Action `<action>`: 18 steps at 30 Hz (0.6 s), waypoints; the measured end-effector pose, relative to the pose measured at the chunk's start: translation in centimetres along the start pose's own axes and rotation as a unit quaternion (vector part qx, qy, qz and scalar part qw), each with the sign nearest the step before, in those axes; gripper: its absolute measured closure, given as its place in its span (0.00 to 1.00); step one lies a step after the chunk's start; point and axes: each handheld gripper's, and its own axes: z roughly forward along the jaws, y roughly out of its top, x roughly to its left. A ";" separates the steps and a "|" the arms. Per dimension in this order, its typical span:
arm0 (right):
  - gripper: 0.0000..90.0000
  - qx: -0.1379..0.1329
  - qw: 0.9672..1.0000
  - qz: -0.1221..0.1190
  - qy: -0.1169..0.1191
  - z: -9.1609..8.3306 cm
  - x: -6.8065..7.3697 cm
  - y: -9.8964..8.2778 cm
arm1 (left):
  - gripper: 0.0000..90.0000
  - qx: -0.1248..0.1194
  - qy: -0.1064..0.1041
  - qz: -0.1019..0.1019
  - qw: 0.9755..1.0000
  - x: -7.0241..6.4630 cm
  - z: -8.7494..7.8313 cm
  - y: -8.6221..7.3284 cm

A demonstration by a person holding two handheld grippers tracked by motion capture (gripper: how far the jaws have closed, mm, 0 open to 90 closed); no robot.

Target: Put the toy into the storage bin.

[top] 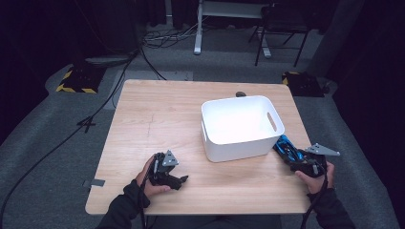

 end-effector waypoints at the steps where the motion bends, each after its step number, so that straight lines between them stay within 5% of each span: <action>1: 0.27 -0.005 1.000 0.004 0.001 -0.2 -0.1 0.1 | 0.13 0.000 -0.001 0.000 1.000 0.0 0.0 0.0; 18: 0.27 -0.073 0.997 -0.003 0.014 -2.8 -0.1 2.7 | 0.13 -0.002 0.001 -0.001 1.000 0.0 0.1 0.0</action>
